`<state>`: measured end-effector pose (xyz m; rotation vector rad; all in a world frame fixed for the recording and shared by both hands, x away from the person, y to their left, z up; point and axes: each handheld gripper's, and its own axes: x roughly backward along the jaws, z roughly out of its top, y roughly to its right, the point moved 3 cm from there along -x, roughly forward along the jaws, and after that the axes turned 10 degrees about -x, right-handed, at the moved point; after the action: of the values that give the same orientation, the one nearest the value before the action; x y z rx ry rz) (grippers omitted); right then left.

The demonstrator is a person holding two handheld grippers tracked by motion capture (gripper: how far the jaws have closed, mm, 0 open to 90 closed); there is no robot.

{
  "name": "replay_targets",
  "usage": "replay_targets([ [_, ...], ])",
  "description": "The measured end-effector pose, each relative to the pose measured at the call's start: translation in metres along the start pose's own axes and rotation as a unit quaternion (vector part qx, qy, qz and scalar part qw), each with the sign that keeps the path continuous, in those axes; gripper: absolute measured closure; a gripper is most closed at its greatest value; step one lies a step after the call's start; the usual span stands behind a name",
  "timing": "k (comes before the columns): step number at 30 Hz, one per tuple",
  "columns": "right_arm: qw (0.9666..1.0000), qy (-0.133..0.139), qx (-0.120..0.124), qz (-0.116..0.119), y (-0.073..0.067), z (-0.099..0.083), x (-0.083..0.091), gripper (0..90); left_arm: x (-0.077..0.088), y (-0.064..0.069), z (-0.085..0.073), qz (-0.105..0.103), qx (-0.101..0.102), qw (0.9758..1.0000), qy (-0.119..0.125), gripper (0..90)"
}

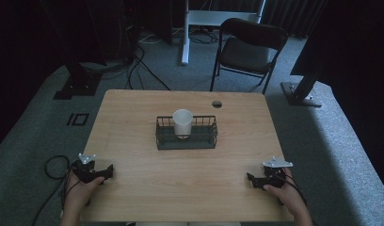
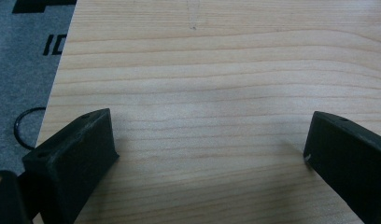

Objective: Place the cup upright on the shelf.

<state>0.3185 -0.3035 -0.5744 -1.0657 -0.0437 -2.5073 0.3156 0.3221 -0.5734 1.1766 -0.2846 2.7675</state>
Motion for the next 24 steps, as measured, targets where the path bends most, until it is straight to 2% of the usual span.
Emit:
replay_targets([
  [11,0.9994,0.009,-0.025,-0.022,-0.0024,-0.0043,0.0026,11.5,0.0000,0.0000,0.0000,0.000,0.000,1.0000,0.000,2.4],
  [24,0.9993,0.009,-0.028,-0.025,-0.0026,-0.0046,0.0028,11.4,0.0000,0.0000,0.0000,0.000,0.000,1.0000,0.000,2.4],
])
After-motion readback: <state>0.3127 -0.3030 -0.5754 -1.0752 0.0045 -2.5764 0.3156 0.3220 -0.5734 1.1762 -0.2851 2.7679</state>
